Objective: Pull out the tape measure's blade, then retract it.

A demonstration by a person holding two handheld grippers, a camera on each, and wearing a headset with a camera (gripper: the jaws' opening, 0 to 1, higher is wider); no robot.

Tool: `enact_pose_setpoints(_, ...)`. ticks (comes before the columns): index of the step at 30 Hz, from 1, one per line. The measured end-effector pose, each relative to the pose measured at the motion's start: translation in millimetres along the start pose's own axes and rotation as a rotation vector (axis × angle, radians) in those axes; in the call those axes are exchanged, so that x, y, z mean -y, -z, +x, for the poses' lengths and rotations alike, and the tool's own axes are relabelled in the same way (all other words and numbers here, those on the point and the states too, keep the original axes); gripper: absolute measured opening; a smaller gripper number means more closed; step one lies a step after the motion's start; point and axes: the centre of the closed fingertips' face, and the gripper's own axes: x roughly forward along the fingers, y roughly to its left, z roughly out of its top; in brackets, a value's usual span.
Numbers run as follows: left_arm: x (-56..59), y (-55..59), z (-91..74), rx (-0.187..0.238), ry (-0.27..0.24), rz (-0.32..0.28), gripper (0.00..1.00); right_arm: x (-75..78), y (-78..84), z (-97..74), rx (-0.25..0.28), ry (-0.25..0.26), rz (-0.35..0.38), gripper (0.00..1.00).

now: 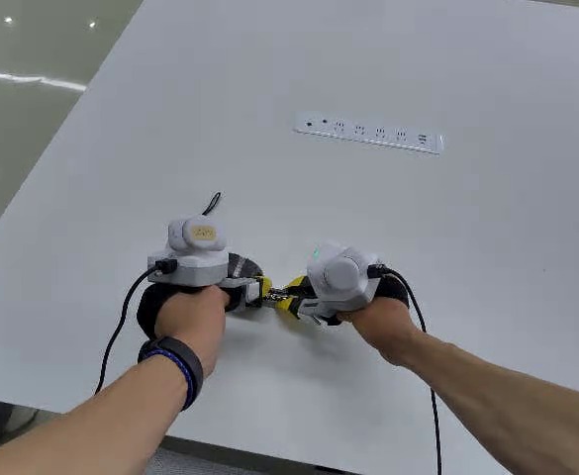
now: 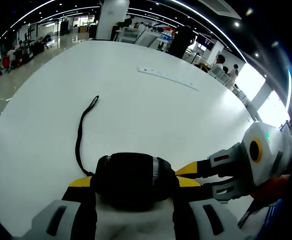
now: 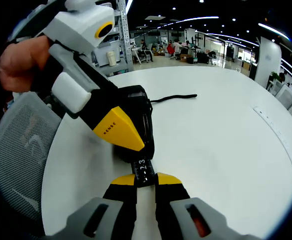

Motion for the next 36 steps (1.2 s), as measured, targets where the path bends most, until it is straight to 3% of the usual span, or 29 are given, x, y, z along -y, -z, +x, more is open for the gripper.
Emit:
enact_pose_setpoints(20, -1.7, -1.7, 0.2, 0.009, -0.006, -0.012, 0.59, 2.0, -3.5, 3.7, 0.001, 0.012, -0.004, 0.13)
enact_pose_setpoints(26, -3.4, -3.4, -0.2, 0.025, -0.020, -0.025, 0.61, 3.1, -2.2, 3.3, 0.021, 0.002, -0.052, 0.15)
enact_pose_setpoints(32, -2.3, -6.1, 3.6, 0.012, -0.037, 0.027, 0.63, 2.7, -2.6, 2.4, 0.055, 0.002, -0.052, 0.16)
enact_pose_setpoints(36, -3.4, -6.1, 4.9, 0.012, -0.035, 0.020, 0.64, 3.8, -2.7, 2.4, 0.065, 0.007, -0.056, 0.16)
